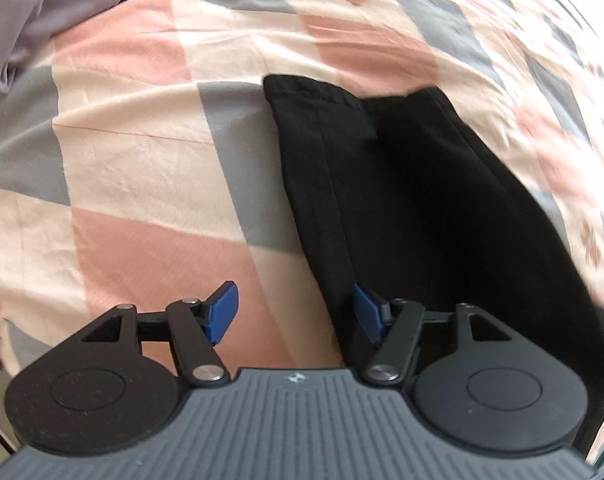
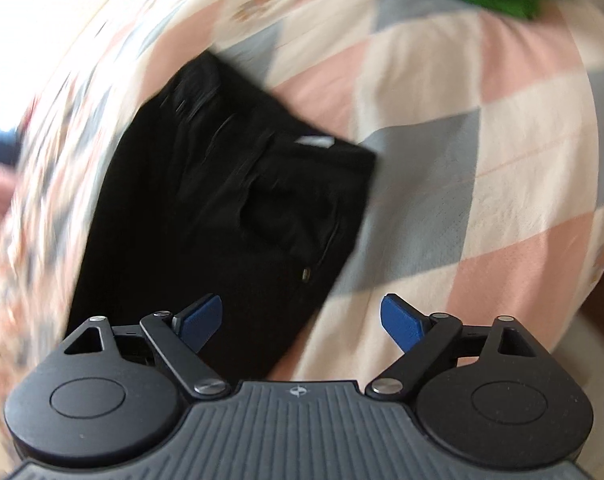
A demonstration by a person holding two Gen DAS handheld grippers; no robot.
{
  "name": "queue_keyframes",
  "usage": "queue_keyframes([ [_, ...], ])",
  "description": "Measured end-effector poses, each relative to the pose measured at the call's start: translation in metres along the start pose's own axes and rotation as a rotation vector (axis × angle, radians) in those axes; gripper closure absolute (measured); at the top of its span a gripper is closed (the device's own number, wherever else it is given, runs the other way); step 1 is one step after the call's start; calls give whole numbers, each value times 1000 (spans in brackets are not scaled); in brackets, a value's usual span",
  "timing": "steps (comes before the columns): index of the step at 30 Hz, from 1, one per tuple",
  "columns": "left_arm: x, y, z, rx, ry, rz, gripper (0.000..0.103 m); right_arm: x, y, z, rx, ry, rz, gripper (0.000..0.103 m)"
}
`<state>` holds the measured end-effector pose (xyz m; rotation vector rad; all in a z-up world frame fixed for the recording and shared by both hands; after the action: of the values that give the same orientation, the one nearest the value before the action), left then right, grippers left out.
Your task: Fold clothes
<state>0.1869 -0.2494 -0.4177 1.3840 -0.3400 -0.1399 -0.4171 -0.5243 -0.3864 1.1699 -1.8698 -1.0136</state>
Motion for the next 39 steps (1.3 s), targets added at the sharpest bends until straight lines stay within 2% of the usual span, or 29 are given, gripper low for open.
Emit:
queue_keyframes([
  [4,13,-8,-9,-24,85,20,41,26,-24,23,-2,-139,26,18],
  [9,28,-16,-15,-17,129,47,42,43,-55,38,-32,-149,31,18],
  [11,32,-18,-10,-22,104,49,49,44,-65,39,-36,-150,20,18],
  [12,33,-19,-8,-25,91,51,58,44,-69,38,-38,-149,13,18],
  [13,34,-18,-4,-48,81,54,73,43,-74,36,-34,-143,5,20],
  [14,35,-17,0,-71,70,57,83,43,-78,34,-24,-131,-8,24],
  [15,35,-16,4,-93,59,61,95,42,-82,30,-15,-115,-18,33],
  [16,37,-9,6,-93,38,85,99,41,-84,26,-16,-94,-22,59],
  [17,38,-2,8,-94,18,110,100,42,-84,23,-28,-73,-21,68],
  [18,39,9,10,-125,12,139,100,42,-84,20,-39,-52,-21,72],
  [19,40,24,9,-158,5,170,100,42,-82,18,-52,-37,-17,89],
  [22,38,75,-4,-206,-4,277,100,40,-57,14,5,-32,12,92],
  [24,33,102,-27,-159,-7,343,100,31,-31,6,54,14,27,93],
  [26,24,110,-63,-83,25,350,100,18,-8,4,71,29,21,94],
  [28,9,95,-92,15,24,302,97,-2,7,13,49,13,-3,95],
  [30,-11,65,-110,128,3,198,96,-25,8,29,-2,13,-58,95],
  [32,-29,49,-119,176,23,116,94,-45,2,46,-70,20,-122,92],
  [34,-38,52,-111,184,5,107,93,-53,-6,58,-167,39,-179,84],
  [35,-38,57,-102,167,-21,102,93,-52,-6,60,-212,61,-199,83],
  [36,-36,62,-91,116,-27,96,91,-50,-5,57,-236,94,-202,82],
  [38,-31,73,-69,13,-38,85,84,-40,4,38,-227,191,-163,55],
  [39,-24,78,-54,-32,-41,92,72,-35,8,28,-222,240,-144,51],
])
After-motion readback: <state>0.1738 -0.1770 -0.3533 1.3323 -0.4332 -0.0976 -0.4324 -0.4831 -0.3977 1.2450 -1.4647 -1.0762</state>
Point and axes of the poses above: each gripper's, at about its wrist camera, not at the fingertips, and y roughly against the way its jaws point, z to its right, x to its top, the point moved 8 cm from there along -y, roughly the way its jaws point
